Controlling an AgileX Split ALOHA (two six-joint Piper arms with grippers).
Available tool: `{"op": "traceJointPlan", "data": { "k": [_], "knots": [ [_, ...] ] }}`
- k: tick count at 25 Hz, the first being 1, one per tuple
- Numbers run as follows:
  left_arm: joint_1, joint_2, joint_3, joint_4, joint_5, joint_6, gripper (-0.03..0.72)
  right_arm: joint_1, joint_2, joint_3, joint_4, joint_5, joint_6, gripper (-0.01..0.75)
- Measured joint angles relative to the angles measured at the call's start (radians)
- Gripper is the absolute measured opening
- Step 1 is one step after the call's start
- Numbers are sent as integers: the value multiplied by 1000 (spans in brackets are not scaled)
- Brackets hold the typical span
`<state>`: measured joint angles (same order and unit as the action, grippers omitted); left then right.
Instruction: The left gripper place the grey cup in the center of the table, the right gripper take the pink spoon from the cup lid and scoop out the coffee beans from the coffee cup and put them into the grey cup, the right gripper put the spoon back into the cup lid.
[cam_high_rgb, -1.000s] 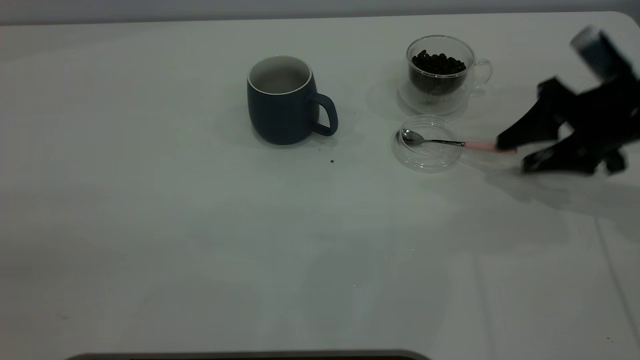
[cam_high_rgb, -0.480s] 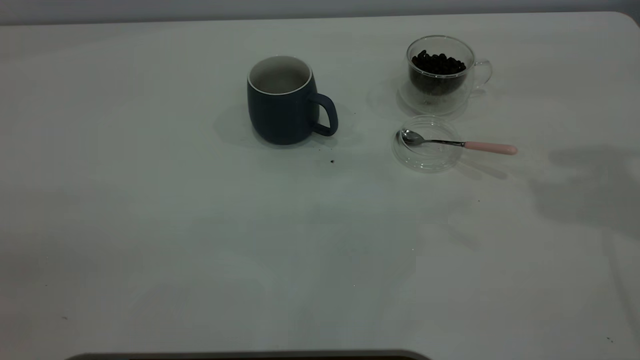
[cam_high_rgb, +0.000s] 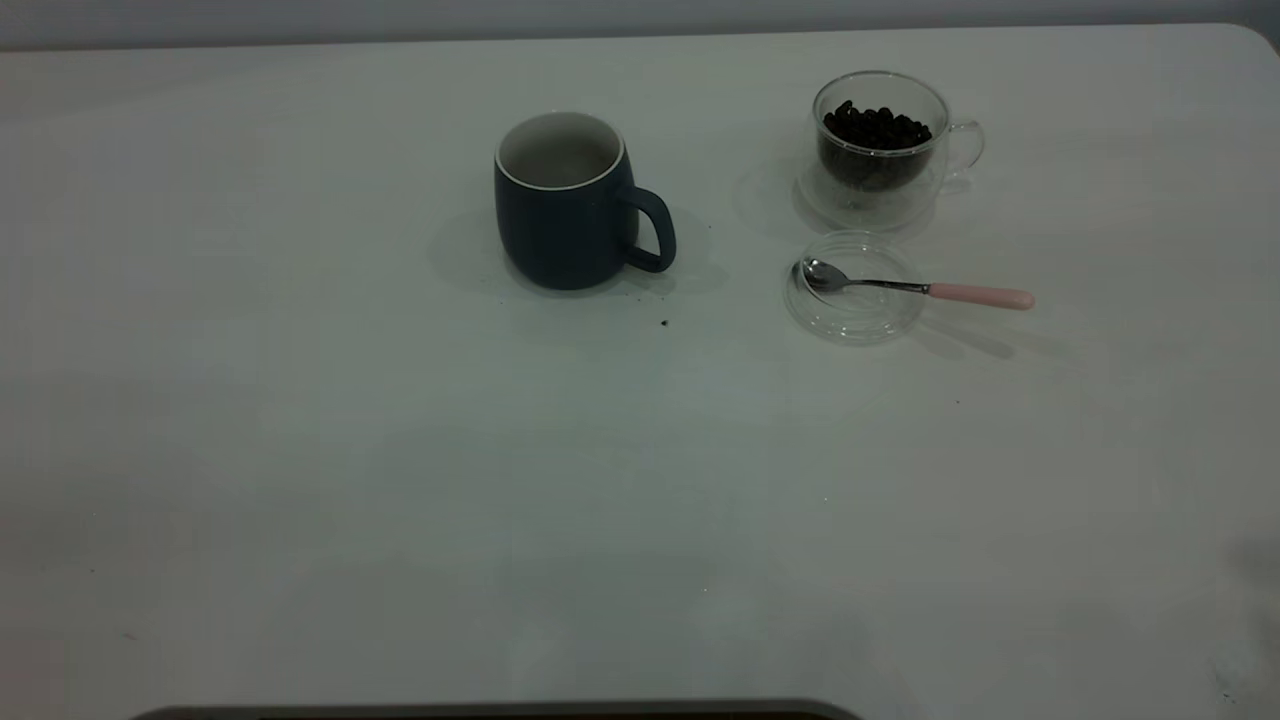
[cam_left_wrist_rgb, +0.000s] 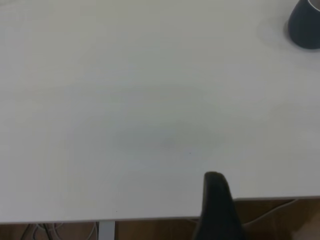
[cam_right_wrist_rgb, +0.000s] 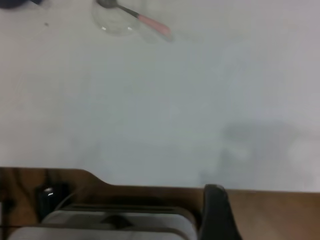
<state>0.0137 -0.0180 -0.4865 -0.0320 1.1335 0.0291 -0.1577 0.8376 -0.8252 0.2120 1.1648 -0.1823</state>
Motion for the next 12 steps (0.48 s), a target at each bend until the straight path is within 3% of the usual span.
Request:
{"op": "traceJointPlan", "data": {
  "k": [8,12],
  "knots": [
    [0,0,0,0,0,0,567,2,-332,138,-77,44,-19,541],
    [0,0,0,0,0,0,567,66,-489,211,-86,42,-21,541]
  ]
}}
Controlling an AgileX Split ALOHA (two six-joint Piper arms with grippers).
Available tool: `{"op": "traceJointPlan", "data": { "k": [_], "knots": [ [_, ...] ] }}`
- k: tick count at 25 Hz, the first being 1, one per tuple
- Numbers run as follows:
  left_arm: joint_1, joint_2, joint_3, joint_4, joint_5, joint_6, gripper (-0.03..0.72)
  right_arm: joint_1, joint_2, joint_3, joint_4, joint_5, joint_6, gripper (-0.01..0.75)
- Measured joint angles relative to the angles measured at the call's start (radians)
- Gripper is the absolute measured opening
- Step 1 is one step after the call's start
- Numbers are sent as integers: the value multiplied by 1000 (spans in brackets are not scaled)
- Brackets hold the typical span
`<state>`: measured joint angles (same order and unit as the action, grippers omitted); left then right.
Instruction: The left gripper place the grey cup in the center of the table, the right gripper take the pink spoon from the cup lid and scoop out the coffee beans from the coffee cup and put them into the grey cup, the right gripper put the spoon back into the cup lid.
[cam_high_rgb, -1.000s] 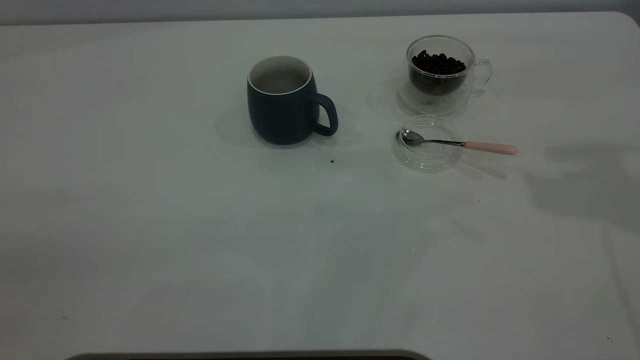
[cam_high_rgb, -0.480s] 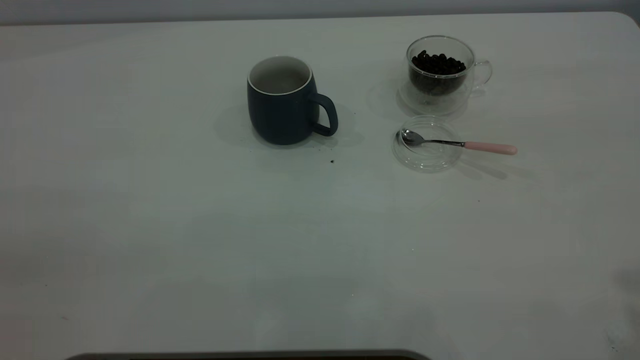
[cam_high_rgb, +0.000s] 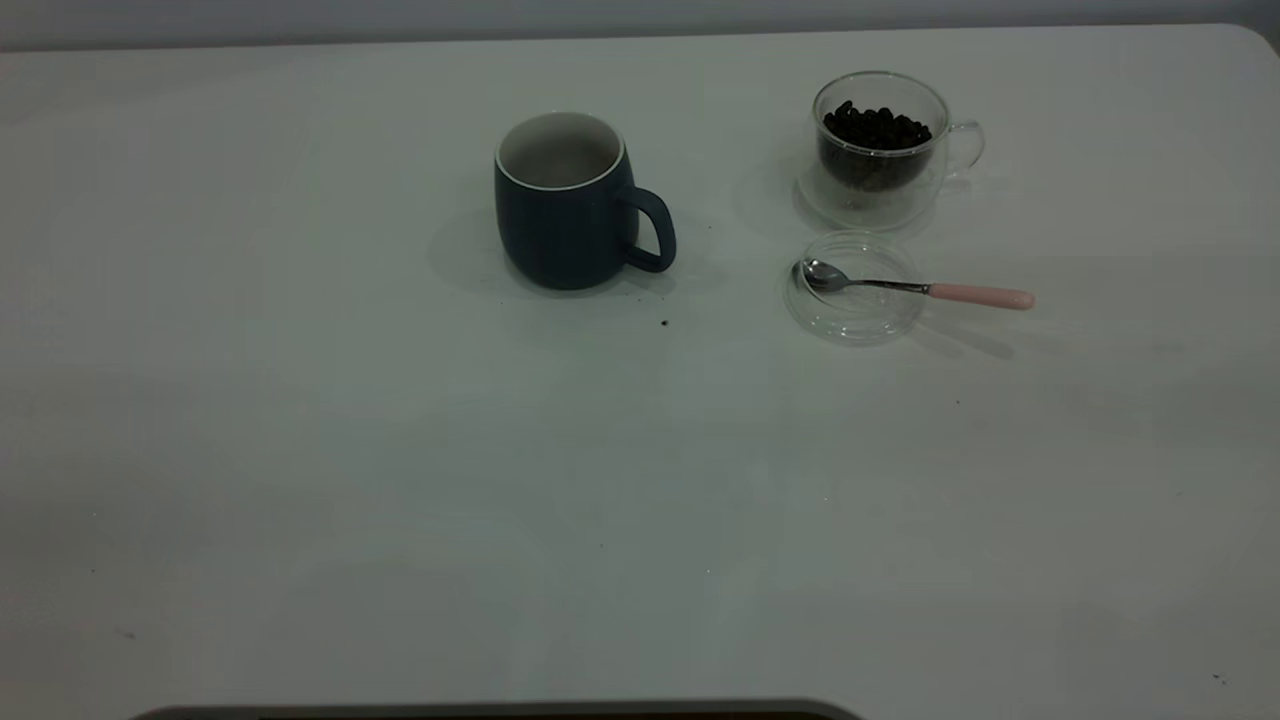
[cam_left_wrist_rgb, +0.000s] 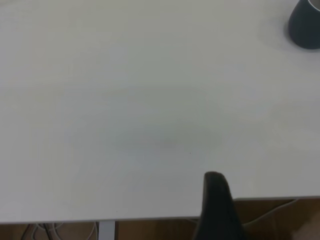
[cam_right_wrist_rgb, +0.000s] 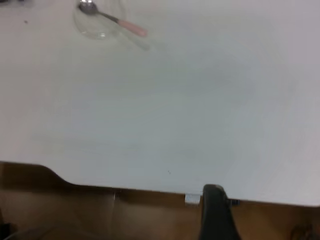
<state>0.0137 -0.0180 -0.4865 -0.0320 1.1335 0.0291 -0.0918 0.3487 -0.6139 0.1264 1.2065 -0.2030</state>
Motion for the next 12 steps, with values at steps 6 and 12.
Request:
{"op": "traceJointPlan", "data": {
  "k": [6,12],
  "knots": [
    [0,0,0,0,0,-3,567,115,-136,82,-31,-5,9,541],
    [0,0,0,0,0,-2,567,142,-255,128,-55,-51,12,541]
  ]
}}
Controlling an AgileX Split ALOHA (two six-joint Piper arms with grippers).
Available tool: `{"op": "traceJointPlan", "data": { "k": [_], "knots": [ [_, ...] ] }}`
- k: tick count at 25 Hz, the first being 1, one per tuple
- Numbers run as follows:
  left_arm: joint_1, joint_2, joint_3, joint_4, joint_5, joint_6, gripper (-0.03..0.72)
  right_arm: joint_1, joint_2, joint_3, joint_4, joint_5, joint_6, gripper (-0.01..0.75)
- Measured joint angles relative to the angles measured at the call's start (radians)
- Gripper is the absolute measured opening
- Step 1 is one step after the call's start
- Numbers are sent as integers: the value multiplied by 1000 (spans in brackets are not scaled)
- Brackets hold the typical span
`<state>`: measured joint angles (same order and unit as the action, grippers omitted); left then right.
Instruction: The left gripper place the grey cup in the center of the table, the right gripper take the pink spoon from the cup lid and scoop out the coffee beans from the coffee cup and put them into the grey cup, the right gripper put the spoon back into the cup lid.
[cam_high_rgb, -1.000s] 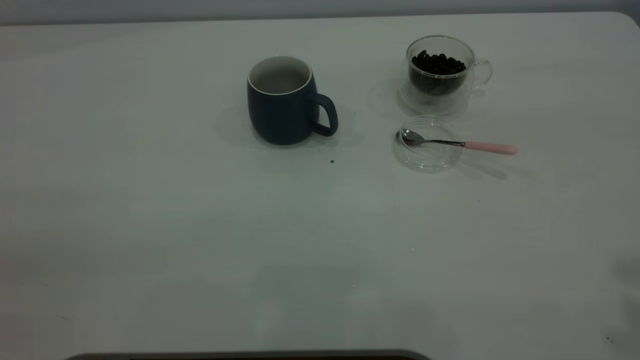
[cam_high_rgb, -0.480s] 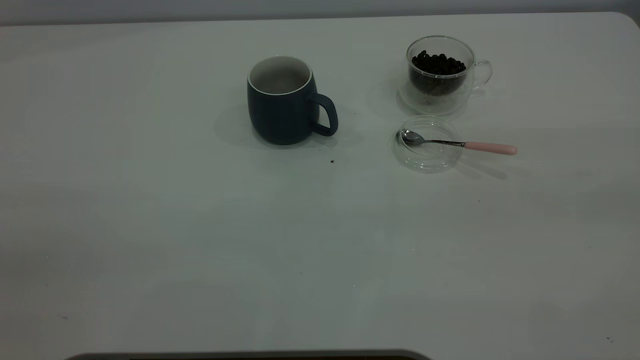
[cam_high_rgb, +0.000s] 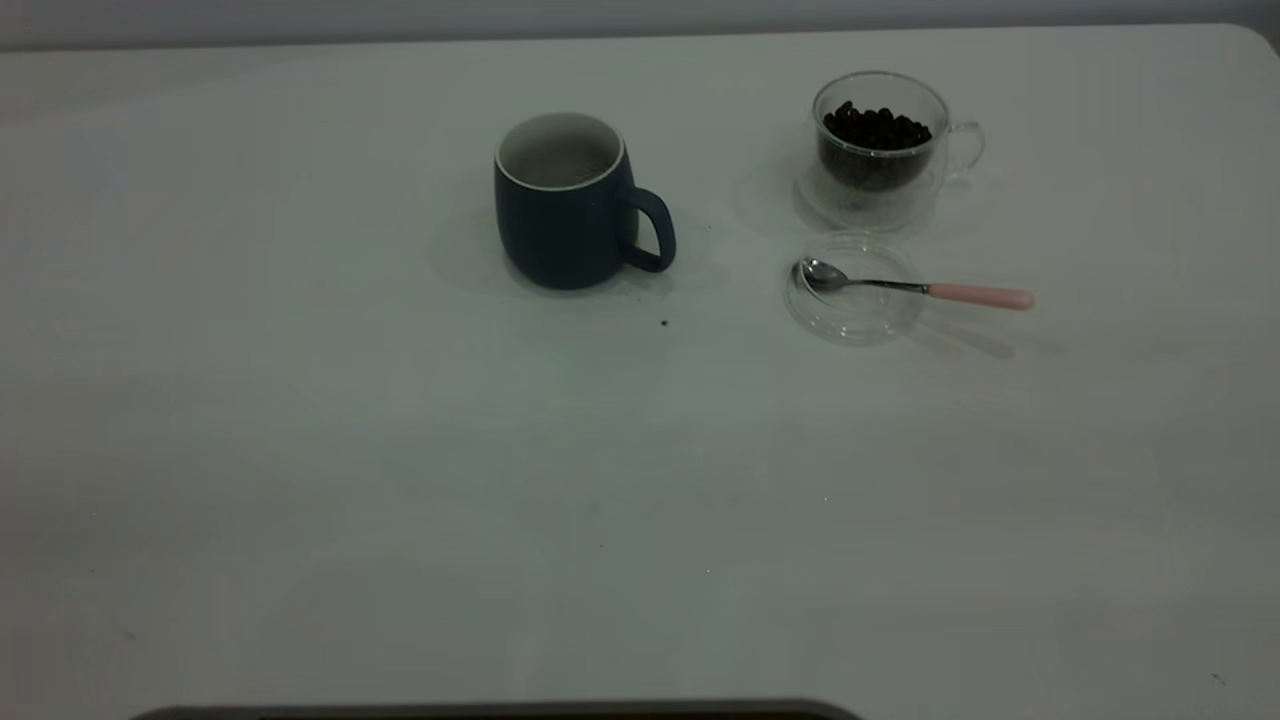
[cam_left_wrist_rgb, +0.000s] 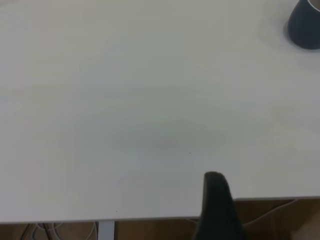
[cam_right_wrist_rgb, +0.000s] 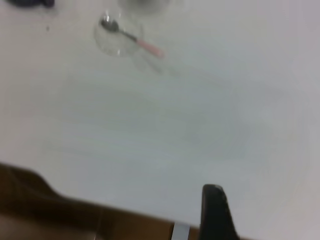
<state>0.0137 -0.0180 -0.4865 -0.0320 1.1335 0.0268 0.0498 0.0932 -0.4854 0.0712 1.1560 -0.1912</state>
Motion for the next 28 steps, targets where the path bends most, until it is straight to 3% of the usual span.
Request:
{"op": "traceJointPlan", "data": {
  "k": [28],
  "knots": [
    [0,0,0,0,0,2,567,0,-65,13,-44,-27,42,541]
  ]
}}
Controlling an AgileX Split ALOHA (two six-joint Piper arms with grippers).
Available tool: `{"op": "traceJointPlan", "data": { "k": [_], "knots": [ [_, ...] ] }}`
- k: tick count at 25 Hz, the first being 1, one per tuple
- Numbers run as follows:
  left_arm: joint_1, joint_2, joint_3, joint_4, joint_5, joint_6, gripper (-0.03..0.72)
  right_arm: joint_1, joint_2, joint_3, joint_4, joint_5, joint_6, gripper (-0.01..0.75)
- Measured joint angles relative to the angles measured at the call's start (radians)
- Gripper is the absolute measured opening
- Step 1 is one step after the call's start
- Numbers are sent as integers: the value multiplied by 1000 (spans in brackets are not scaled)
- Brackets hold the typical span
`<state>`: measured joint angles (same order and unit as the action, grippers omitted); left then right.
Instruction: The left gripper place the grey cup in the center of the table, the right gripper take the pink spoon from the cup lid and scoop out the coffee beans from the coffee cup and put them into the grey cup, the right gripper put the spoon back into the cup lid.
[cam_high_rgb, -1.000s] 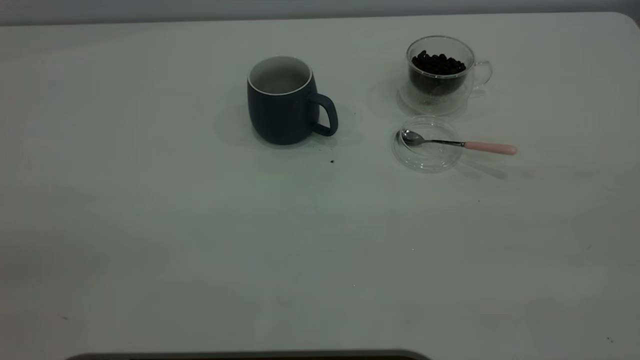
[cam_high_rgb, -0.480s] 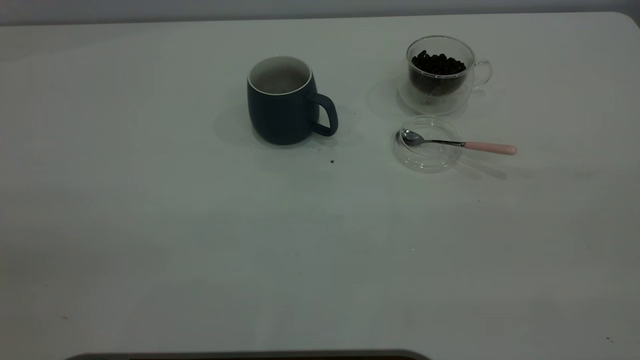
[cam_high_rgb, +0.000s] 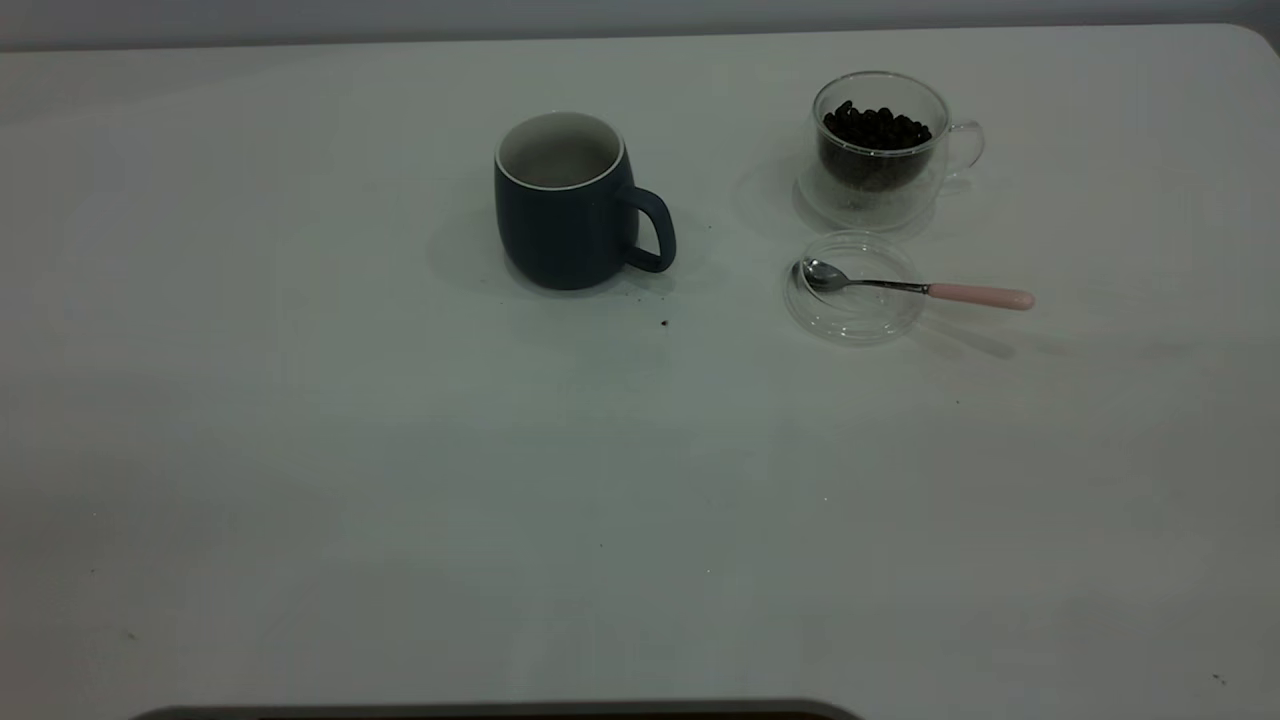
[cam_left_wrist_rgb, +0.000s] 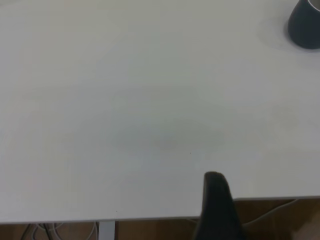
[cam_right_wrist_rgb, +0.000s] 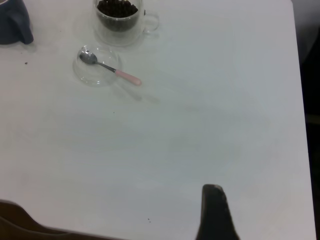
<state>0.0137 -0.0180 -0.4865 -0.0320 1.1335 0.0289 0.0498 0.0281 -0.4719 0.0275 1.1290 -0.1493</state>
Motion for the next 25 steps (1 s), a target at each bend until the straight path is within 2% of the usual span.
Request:
{"op": "traceJointPlan", "data": {
  "k": [8,25],
  "knots": [
    [0,0,0,0,0,0,567,0,0,0,0,0,105,541],
    [0,0,0,0,0,0,567,0,0,0,-9,0,106,541]
  ]
}}
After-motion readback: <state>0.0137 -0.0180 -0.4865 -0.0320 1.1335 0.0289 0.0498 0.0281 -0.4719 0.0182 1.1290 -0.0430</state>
